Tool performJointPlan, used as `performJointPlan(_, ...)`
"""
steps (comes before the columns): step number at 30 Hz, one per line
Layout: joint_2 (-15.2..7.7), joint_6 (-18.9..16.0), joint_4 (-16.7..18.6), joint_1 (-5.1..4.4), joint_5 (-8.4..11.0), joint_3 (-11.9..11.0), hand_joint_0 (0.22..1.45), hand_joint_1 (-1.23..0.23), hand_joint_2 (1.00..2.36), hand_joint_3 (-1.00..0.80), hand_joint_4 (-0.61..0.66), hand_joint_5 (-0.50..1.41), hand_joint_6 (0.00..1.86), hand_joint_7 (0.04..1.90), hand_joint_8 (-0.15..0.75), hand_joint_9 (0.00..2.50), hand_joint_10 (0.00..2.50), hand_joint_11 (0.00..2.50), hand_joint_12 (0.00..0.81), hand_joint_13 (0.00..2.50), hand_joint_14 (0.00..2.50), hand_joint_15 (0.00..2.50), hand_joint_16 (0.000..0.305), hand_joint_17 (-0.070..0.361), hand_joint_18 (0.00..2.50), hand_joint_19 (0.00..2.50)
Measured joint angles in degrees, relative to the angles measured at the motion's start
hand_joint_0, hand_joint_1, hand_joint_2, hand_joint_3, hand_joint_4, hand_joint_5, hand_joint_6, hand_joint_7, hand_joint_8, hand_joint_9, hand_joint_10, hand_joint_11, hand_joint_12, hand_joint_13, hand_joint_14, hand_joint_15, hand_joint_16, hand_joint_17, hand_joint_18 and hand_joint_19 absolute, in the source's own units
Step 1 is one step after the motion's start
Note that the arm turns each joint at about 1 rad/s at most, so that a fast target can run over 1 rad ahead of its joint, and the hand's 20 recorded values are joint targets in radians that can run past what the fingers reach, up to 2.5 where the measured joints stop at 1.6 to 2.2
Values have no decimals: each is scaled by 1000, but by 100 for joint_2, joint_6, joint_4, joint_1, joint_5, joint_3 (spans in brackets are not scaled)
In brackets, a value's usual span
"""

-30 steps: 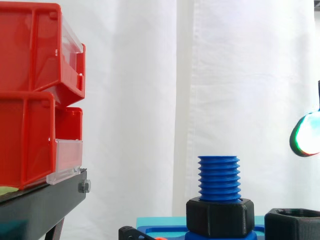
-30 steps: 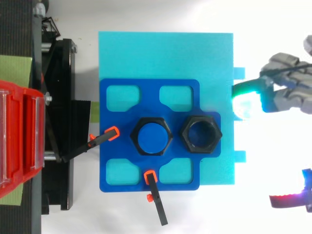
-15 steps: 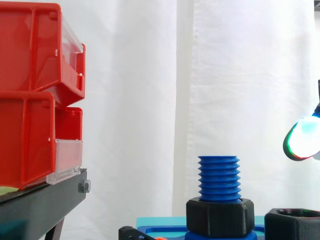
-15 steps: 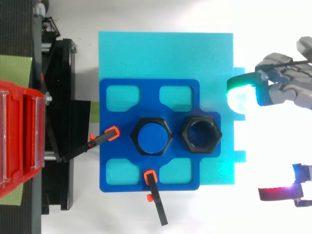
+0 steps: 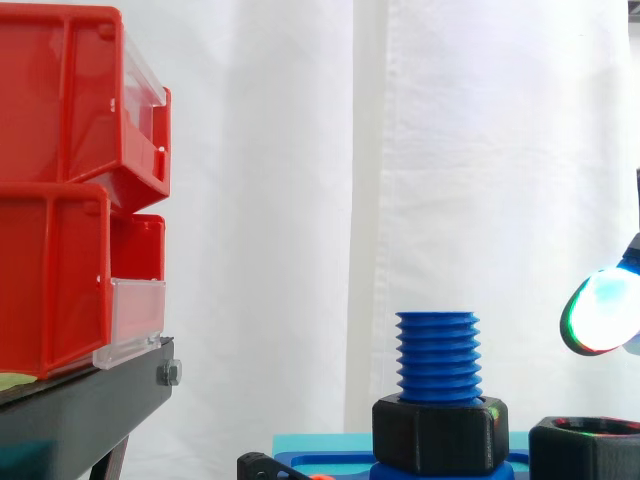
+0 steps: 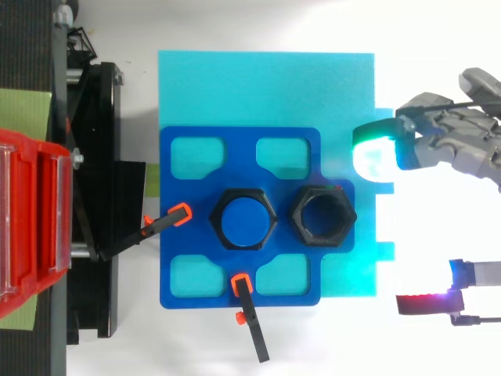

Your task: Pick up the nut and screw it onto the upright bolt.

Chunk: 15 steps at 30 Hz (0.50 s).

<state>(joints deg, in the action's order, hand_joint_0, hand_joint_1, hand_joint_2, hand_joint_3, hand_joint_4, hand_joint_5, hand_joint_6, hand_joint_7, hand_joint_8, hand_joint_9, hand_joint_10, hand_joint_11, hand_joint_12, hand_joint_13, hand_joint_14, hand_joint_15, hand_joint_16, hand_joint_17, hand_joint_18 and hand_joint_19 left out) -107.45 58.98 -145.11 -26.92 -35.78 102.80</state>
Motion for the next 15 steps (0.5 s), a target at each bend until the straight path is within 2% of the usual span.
performJointPlan(6,-51,286,239,-38,122,0,445,-857,1000,-500,243,-241,502,711,327,396,0,0,409,363,0,0,49,111,203,0)
performJointPlan(11,-203,476,536,-87,267,-18,435,-878,1000,-500,247,-245,502,714,328,386,0,0,416,368,0,0,51,115,214,0)
performJointPlan(15,-255,531,630,-117,342,-29,436,-861,1000,-500,248,-246,502,712,327,383,0,0,416,370,0,0,51,115,214,0)
